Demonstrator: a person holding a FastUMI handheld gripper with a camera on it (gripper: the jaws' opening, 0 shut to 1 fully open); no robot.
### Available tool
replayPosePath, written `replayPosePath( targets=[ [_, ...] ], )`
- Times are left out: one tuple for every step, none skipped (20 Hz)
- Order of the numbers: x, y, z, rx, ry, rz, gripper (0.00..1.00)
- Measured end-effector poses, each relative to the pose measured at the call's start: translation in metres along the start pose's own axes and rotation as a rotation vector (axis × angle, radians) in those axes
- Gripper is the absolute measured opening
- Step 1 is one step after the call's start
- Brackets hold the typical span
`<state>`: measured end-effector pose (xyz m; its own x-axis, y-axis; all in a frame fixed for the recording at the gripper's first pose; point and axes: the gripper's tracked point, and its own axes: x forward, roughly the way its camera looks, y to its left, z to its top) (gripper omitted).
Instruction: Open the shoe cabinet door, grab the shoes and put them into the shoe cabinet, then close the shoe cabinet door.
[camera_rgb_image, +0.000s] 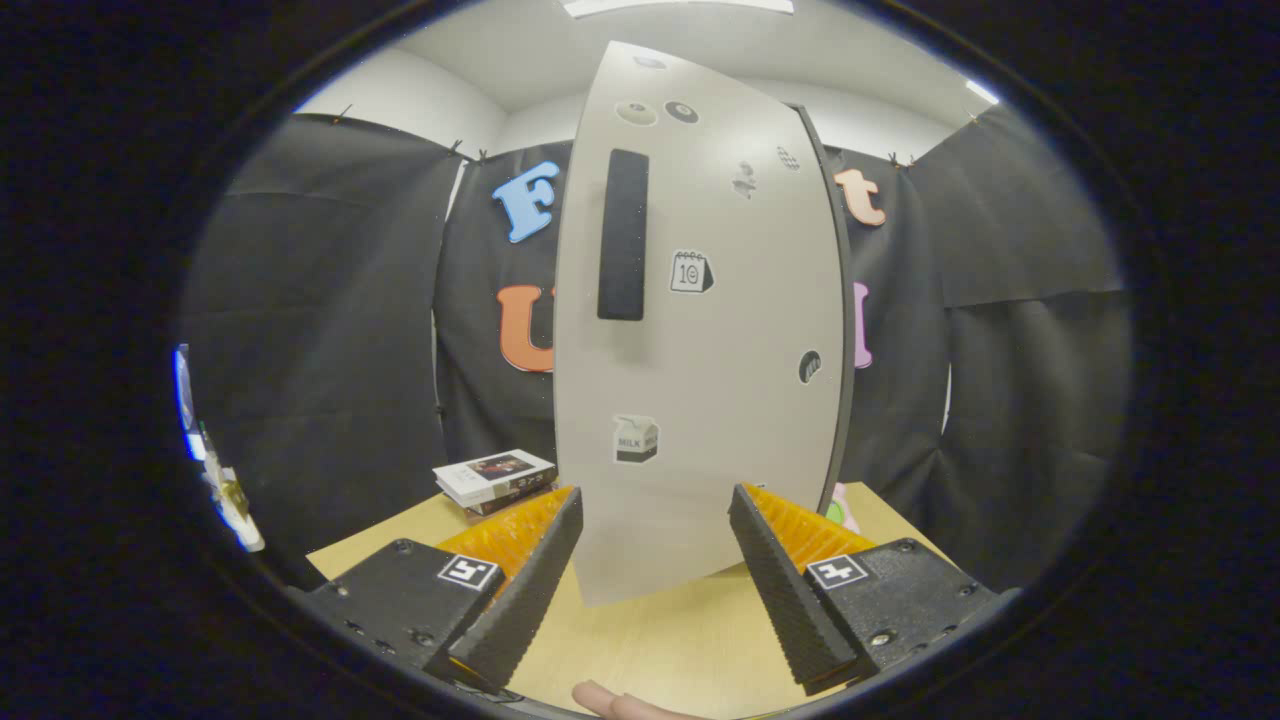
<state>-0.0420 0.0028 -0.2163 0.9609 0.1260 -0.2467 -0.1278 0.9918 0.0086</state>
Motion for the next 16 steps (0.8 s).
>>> replayPosePath(
  targets=[
    [-0.004,0.000,0.001,-0.001,-0.004,0.000,0.97],
    [-0.009,-0.002,0.002,-0.006,-0.009,-0.002,0.97],
    [-0.014,-0.004,0.004,-0.013,-0.014,-0.008,0.97],
    [-0.020,-0.006,0.008,-0.020,-0.024,-0.013,0.97],
    [-0.026,-0.007,0.011,-0.027,-0.033,-0.018,0.97],
    [-0.032,-0.010,0.014,-0.034,-0.041,-0.031,0.97],
    [-0.038,-0.015,0.017,-0.038,-0.046,-0.048,0.97],
    [-0.045,-0.016,0.022,-0.040,-0.058,-0.054,0.97],
    [-0.052,-0.018,0.027,-0.041,-0.070,-0.064,0.97],
    [-0.060,-0.023,0.030,-0.041,-0.077,-0.081,0.97],
    [-0.066,-0.026,0.033,-0.038,-0.084,-0.094,0.97],
    [-0.074,-0.028,0.037,-0.029,-0.091,-0.105,0.97],
    [-0.080,-0.028,0.041,-0.024,-0.099,-0.108,0.97],
    [-0.088,-0.031,0.045,-0.022,-0.108,-0.113,0.97],
    [-0.093,-0.035,0.047,-0.020,-0.118,-0.122,0.97],
    [-0.099,-0.041,0.051,-0.018,-0.126,-0.140,0.97]
  ],
)
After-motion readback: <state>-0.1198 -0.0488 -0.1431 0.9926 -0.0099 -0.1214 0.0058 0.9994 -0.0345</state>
